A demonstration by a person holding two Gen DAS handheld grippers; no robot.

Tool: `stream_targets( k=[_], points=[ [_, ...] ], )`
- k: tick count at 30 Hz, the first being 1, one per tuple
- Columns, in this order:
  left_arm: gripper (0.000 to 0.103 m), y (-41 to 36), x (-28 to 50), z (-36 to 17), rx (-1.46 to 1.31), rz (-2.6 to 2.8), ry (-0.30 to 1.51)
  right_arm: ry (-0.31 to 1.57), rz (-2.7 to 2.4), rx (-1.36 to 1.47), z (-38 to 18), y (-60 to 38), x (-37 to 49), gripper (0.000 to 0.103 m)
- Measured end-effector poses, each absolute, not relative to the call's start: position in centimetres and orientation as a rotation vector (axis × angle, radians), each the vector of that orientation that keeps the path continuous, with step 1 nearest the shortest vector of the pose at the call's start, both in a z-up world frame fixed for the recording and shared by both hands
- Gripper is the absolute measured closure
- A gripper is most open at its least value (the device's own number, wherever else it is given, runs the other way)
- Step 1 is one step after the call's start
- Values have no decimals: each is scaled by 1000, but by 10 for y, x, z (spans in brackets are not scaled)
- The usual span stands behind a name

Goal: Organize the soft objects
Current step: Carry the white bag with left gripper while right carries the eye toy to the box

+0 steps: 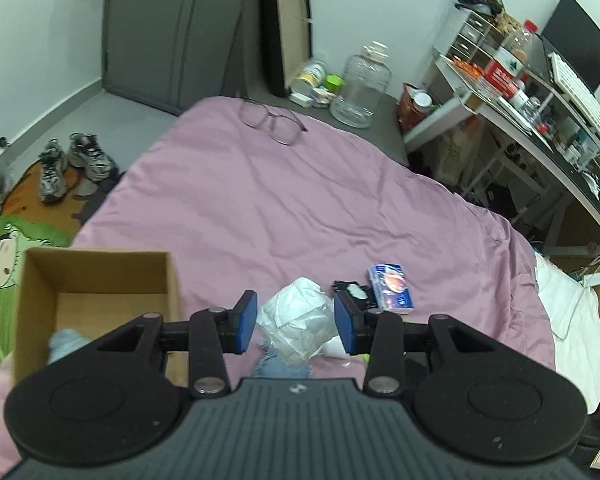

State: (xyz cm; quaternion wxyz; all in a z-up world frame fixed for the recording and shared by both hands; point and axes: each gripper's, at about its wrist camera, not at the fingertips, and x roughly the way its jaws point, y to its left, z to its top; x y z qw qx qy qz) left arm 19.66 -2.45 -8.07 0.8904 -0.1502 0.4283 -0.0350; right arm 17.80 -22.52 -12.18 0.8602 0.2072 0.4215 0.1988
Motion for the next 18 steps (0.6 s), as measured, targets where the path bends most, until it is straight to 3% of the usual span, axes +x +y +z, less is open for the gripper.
stream_targets(
  k=[18],
  points=[
    [62, 45, 143, -65, -344, 9, 853, 865, 498, 367, -103, -160, 152, 70]
  ],
)
